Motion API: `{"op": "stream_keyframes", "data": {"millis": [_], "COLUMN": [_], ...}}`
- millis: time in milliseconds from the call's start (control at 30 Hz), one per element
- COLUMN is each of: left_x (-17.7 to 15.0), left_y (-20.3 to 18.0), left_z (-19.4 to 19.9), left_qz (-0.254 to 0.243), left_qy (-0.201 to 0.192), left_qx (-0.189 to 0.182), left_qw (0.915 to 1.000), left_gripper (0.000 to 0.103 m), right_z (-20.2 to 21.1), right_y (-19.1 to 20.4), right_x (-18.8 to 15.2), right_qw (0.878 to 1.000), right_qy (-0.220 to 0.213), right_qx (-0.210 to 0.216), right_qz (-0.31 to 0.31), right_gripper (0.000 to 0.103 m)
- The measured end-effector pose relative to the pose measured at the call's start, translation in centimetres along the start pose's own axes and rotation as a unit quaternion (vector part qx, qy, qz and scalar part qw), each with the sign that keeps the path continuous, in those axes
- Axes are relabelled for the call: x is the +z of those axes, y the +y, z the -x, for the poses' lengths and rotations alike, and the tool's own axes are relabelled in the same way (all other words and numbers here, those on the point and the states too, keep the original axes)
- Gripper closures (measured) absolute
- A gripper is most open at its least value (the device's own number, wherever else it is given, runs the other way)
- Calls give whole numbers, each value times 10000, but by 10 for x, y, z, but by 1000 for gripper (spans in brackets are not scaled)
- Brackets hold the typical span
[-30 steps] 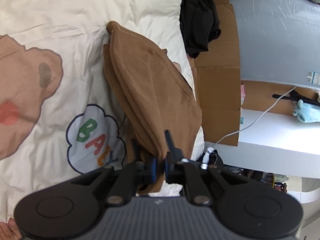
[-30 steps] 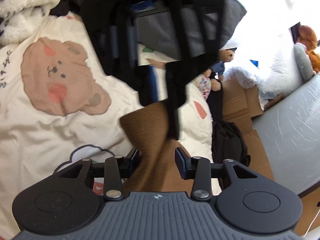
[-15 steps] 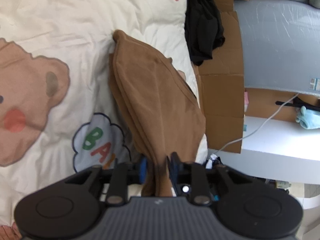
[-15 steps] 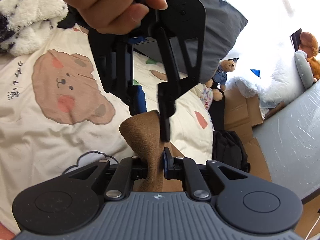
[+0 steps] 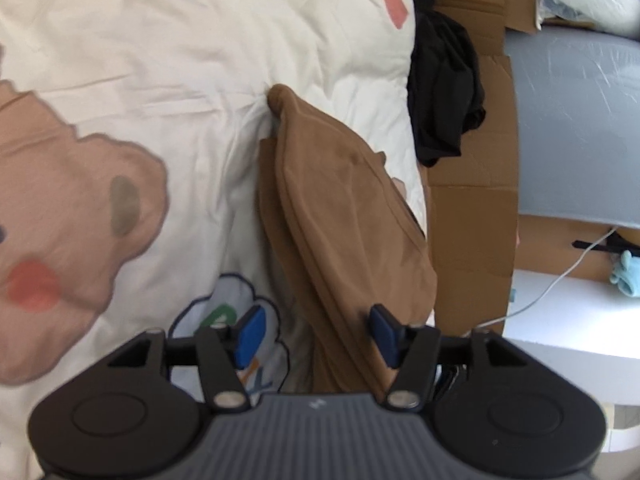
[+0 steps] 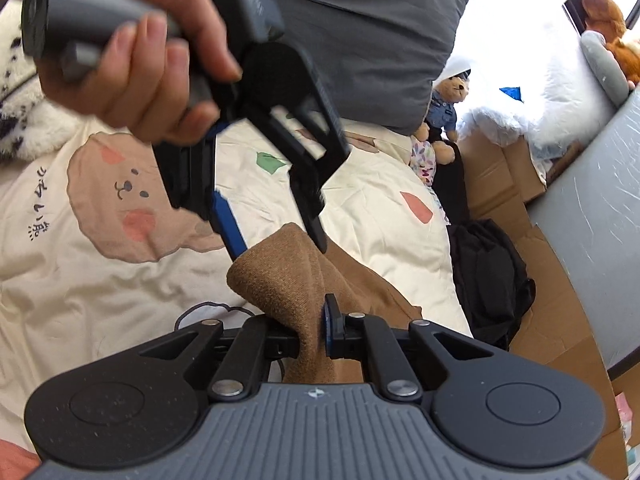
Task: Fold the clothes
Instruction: 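Open the left gripper off the shirt while the right gripper keeps holding the end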
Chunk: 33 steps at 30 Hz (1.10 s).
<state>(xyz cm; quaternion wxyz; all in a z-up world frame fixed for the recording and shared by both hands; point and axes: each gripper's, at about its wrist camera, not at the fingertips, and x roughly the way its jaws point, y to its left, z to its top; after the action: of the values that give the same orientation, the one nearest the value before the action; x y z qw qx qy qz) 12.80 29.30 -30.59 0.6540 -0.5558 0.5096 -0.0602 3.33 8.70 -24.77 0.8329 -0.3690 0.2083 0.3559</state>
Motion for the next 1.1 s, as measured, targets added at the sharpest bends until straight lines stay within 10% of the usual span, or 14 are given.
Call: {"op": "stream_keyframes", "data": {"millis": [700, 933, 1100], "left_x": [36, 46, 49], "left_y": [11, 5, -13], "left_z": [-63, -69, -61], "left_qz": [101, -96, -446], "left_qy": [-118, -77, -177], "left_qx": [95, 146, 294], "left_qw": [9998, 9998, 9984], "left_gripper": [44, 89, 95], "right_z": [-6, -6, -3], "right_y": [-46, -57, -62], "right_x": [-24, -32, -37], "right_qw": [9906, 9852, 9833], "right_qy": [156, 206, 207], "right_qx": [623, 731, 742], "right_qz": [-1207, -1536, -1646], "right_gripper": [94, 94, 94]}}
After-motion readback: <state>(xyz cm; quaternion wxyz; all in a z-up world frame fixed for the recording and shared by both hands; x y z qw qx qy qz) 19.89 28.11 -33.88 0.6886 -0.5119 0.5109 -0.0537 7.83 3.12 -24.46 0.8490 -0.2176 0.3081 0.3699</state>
